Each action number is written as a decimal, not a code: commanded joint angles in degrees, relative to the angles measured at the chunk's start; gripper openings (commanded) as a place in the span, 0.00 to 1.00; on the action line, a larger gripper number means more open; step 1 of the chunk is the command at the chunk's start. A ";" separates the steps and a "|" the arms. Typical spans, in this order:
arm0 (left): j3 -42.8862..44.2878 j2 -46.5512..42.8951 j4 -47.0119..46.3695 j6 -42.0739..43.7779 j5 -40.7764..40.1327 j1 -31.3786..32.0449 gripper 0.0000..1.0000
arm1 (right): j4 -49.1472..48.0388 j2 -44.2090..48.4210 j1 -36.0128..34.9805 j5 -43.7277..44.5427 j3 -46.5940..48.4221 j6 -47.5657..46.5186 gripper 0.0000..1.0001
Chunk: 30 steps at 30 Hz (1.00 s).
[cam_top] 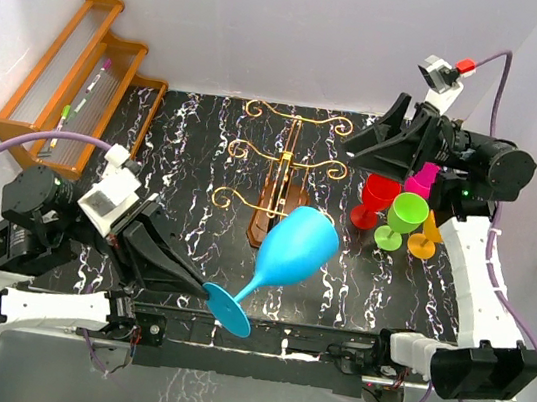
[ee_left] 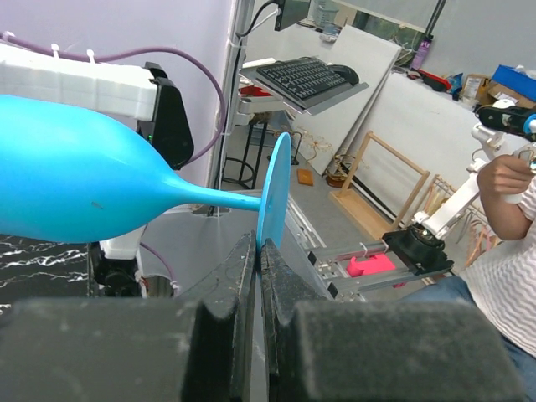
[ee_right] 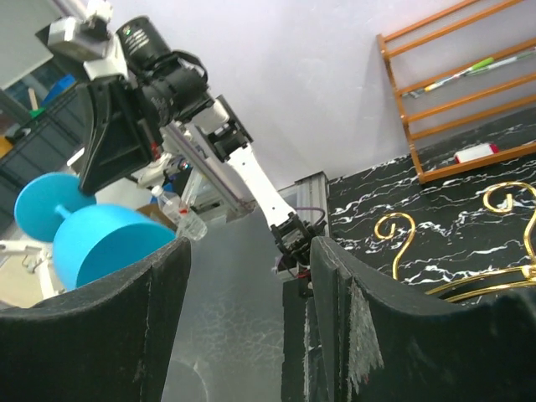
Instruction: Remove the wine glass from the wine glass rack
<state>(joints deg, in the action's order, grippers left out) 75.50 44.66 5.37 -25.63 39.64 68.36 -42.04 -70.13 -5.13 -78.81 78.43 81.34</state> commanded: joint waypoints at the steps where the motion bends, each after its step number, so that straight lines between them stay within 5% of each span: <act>1: 2.97 -0.16 2.66 4.59 -1.50 -0.15 0.00 | -4.45 3.42 -2.08 -0.67 -0.79 0.60 0.62; 30: 3.17 2.68 -4.19 7.16 -0.44 -0.15 0.00 | 4.23 15.42 -5.95 -4.05 -3.22 -4.70 0.63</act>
<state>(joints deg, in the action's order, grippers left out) 77.06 47.05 4.75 -19.44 39.00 68.36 -38.02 -56.86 -10.59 -82.76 75.09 77.56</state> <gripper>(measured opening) 0.018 0.628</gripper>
